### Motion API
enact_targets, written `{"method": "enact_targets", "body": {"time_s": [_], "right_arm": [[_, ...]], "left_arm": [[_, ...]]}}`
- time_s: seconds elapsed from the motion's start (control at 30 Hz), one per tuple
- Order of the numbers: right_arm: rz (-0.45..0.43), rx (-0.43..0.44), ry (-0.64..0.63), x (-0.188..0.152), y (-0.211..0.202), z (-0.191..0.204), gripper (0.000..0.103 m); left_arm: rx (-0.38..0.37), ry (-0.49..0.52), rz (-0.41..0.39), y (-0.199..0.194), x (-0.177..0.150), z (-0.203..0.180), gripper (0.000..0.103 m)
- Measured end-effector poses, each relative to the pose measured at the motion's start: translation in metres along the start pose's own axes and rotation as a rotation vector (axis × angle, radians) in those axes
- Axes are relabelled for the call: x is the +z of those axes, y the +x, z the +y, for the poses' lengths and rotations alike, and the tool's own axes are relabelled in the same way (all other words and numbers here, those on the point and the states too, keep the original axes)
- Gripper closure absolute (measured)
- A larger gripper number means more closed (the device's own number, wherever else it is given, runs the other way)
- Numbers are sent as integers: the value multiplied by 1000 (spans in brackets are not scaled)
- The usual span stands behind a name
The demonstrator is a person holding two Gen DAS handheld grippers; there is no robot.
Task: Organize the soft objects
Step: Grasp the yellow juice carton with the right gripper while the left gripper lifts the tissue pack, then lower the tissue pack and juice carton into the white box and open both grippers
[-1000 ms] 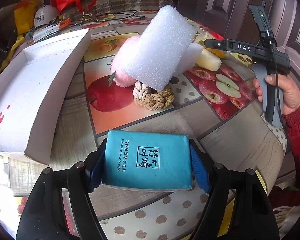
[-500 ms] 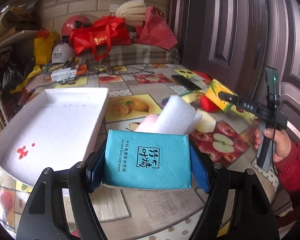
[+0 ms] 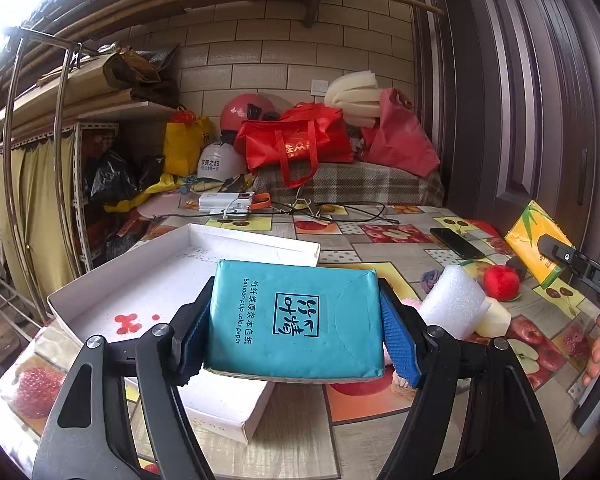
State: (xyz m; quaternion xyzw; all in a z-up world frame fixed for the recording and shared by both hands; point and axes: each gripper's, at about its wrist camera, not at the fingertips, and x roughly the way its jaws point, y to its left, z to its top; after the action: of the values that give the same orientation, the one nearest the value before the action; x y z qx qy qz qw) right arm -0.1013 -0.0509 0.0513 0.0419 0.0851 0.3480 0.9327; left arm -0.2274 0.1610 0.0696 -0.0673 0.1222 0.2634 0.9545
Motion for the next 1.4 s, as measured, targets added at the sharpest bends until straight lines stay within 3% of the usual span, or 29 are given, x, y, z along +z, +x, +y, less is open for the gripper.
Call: {"method": "enact_targets", "body": {"time_s": [0.27,0.57,0.93,1.13,1.4], "right_arm": [[-4,35,-43,-3,8,26,79],[17,99,-135,-9,29,69,79],[64,187,-225,-20,61,130,79],[114,210,-224,-25,89,153,79],[142,204,-197,-27,113,165,79]], "left_arm": [[74,0,-54,-15,-1,18,28],[160,-25,-48,-13,-1,56,28],[206,-55,15,17,6,96,28],[244,-90,99,51,5,122,28],[250,-90,81,63,10,132,28]]}}
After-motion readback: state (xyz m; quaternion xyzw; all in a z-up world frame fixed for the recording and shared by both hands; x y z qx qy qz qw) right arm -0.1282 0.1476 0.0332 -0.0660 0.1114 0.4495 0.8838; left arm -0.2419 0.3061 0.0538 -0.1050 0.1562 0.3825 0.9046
